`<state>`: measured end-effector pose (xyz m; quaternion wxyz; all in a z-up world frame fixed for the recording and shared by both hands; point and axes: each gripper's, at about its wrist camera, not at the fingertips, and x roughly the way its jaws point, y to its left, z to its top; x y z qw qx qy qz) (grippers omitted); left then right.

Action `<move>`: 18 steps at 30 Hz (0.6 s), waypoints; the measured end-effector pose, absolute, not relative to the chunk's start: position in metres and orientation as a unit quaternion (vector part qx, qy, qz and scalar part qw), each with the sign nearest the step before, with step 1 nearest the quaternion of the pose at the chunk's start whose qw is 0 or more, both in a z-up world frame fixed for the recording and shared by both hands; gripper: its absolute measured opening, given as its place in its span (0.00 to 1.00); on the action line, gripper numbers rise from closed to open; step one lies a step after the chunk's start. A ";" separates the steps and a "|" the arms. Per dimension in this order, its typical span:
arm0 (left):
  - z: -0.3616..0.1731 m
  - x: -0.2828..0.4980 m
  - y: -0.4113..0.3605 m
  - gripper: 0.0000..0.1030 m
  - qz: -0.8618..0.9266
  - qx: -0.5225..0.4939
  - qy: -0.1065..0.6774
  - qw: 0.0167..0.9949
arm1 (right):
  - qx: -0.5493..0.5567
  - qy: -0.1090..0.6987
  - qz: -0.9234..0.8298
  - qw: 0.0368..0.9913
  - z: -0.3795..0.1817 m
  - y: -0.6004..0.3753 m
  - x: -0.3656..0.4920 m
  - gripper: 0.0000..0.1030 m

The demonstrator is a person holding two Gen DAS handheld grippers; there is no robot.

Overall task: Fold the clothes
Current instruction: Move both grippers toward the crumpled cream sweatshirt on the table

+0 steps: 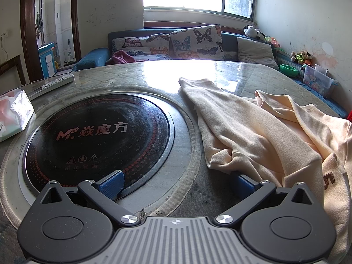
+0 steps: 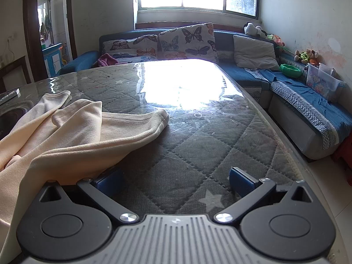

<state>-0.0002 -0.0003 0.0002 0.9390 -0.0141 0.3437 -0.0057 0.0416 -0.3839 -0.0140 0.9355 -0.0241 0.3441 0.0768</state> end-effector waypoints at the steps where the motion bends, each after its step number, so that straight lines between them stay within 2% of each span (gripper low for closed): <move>1: 0.000 0.000 0.000 1.00 -0.007 -0.017 0.347 0.938 | -0.025 0.343 0.076 0.936 -0.014 -0.384 0.041 1.00; 18: 0.004 -0.011 0.004 1.00 0.010 -0.025 0.347 0.938 | -0.057 0.328 0.068 0.941 0.018 -0.371 -0.018 1.00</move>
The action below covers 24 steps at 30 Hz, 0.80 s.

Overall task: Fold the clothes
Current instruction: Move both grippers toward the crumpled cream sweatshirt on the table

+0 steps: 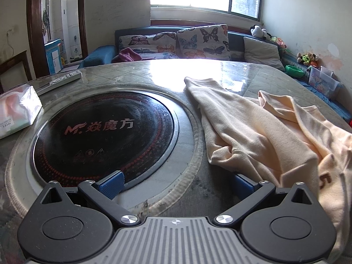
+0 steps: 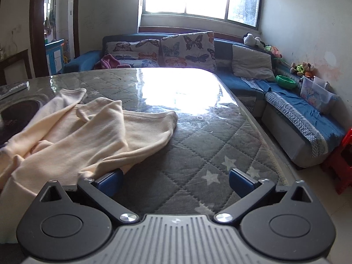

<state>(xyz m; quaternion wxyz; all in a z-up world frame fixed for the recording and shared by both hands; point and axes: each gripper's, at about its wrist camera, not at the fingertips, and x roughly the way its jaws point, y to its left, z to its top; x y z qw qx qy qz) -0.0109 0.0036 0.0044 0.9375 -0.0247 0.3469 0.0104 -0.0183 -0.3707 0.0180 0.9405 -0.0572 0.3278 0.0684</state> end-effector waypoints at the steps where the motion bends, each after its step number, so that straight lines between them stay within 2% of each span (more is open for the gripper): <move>1: 0.007 -0.015 0.005 1.00 0.010 -0.025 0.344 0.938 | -0.057 0.328 0.068 0.940 0.020 -0.369 -0.021 1.00; 24: 0.035 -0.062 -0.021 1.00 -0.011 -0.029 0.352 0.936 | -0.049 0.332 0.117 0.935 0.038 -0.341 -0.067 1.00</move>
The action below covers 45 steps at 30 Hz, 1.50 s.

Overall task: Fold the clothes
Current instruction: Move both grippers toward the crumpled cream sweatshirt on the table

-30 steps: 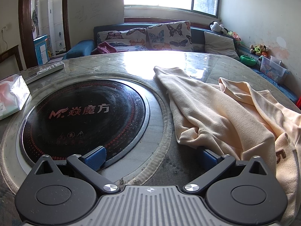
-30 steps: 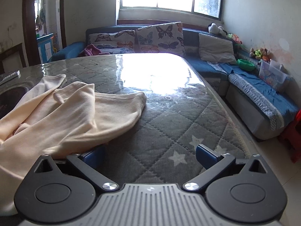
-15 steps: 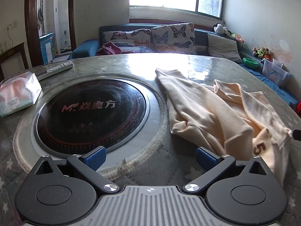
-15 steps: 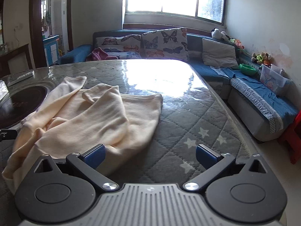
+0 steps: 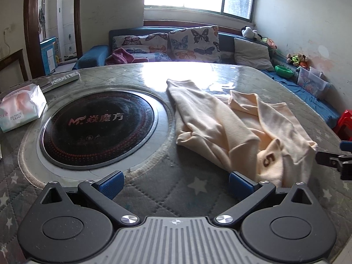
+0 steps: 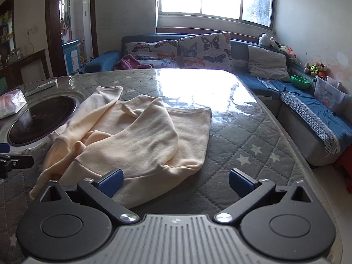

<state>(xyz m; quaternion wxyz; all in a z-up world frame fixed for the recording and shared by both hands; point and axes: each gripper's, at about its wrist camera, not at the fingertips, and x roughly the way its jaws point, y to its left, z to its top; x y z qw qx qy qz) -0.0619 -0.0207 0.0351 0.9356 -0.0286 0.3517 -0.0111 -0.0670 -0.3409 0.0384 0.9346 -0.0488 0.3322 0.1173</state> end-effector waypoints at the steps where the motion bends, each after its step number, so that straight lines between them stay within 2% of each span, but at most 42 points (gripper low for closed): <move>1: 0.037 -0.063 -0.023 1.00 -0.013 -0.028 0.351 0.936 | -0.049 0.332 0.120 0.934 0.039 -0.340 -0.068 1.00; 45: 0.052 -0.069 -0.050 1.00 -0.024 -0.007 0.369 0.929 | -0.054 0.333 0.169 0.926 0.041 -0.315 -0.089 1.00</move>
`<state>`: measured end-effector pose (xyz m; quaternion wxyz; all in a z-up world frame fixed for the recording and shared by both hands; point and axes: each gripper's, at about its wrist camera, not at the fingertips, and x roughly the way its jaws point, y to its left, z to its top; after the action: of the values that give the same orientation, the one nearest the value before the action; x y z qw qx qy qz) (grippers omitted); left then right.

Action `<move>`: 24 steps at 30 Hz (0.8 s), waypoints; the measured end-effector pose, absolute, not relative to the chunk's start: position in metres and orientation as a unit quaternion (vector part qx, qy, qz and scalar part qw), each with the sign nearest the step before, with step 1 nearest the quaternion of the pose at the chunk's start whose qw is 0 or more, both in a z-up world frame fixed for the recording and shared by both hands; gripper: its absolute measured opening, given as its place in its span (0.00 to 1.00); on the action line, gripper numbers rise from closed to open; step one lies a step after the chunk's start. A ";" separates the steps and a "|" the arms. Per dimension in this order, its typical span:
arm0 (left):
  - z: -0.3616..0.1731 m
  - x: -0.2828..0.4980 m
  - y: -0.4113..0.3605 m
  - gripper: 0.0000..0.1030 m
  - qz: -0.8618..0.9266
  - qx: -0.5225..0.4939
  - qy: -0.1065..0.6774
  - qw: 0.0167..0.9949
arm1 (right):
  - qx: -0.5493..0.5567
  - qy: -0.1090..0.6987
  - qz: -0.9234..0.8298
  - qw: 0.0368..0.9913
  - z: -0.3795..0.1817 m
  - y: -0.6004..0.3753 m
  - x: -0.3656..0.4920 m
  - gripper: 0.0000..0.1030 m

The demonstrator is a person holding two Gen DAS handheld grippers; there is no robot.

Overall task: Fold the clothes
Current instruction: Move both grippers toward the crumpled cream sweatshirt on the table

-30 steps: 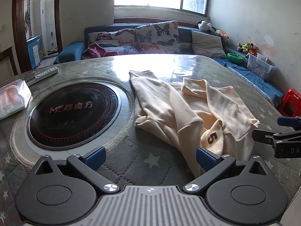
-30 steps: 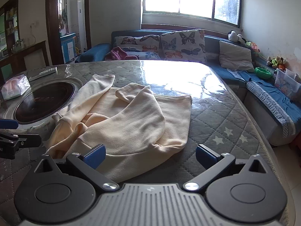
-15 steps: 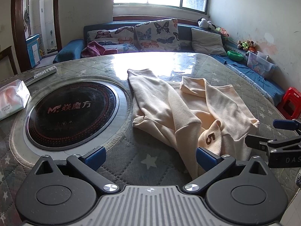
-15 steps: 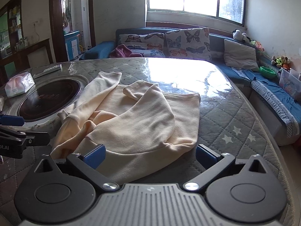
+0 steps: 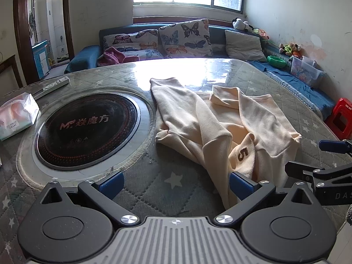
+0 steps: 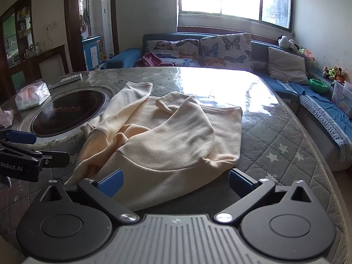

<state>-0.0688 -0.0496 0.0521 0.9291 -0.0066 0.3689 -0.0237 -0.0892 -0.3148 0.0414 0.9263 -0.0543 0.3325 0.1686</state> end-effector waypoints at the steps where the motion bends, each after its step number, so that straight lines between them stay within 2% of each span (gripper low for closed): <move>1: 0.052 -0.070 -0.050 1.00 -0.024 -0.006 0.369 0.929 | -0.054 0.332 0.169 0.926 0.041 -0.315 -0.090 1.00; 24: 0.055 -0.078 -0.065 1.00 -0.018 0.017 0.377 0.926 | -0.045 0.327 0.169 0.929 0.043 -0.317 -0.097 1.00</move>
<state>-0.0782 -0.0653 0.0547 0.9258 0.0171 0.3771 -0.0183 -0.0965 -0.3172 0.0427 0.9288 -0.0449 0.3267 0.1691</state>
